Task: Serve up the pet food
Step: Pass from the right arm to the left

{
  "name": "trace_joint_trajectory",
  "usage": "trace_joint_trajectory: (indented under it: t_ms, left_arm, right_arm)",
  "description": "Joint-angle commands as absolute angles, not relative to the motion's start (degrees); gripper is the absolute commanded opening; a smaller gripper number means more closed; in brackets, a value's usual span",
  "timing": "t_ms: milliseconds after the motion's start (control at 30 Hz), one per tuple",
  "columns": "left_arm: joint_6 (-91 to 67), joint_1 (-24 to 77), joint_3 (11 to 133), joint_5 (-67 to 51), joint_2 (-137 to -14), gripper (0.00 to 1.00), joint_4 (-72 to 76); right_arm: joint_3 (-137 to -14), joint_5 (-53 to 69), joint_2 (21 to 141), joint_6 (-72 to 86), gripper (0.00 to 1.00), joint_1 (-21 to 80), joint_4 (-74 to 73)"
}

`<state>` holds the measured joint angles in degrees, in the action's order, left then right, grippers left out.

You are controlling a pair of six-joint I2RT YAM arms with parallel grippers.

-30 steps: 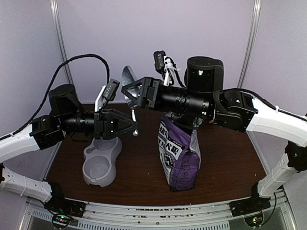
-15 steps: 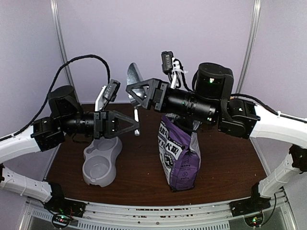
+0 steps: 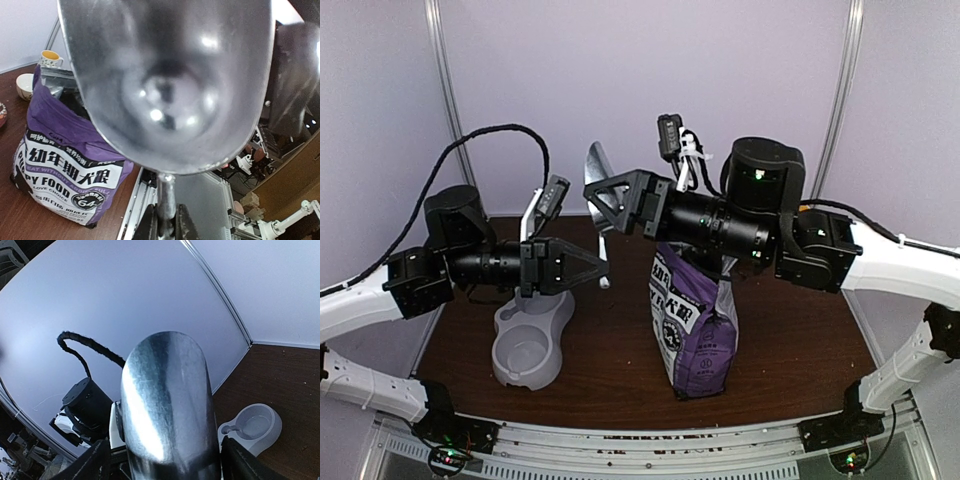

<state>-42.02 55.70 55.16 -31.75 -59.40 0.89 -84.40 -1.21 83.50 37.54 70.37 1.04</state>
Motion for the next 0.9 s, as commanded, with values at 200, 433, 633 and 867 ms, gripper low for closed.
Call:
trace_joint_trajectory:
  t_ms: [200,433,633,867]
  left_arm:
    - [-32.68,55.57,57.43,-23.8,-57.46,0.0,-8.38]
    - [-28.09,55.58,58.63,-19.95,-57.99,0.0,-13.3]
    - [-23.36,55.55,60.14,-15.77,-58.52,0.0,-18.56]
    - [-15.37,55.57,63.59,-6.97,-59.94,0.0,-26.93]
  right_arm:
    - [-85.75,-6.8,79.45,34.67,0.93,70.09,-5.73]
    - [-86.51,-8.42,78.19,33.73,1.0,68.91,-10.48]
    - [-88.74,-10.25,77.75,34.83,1.0,67.5,-19.23]
    - [-90.05,-10.24,75.72,36.2,1.0,66.36,-29.66]
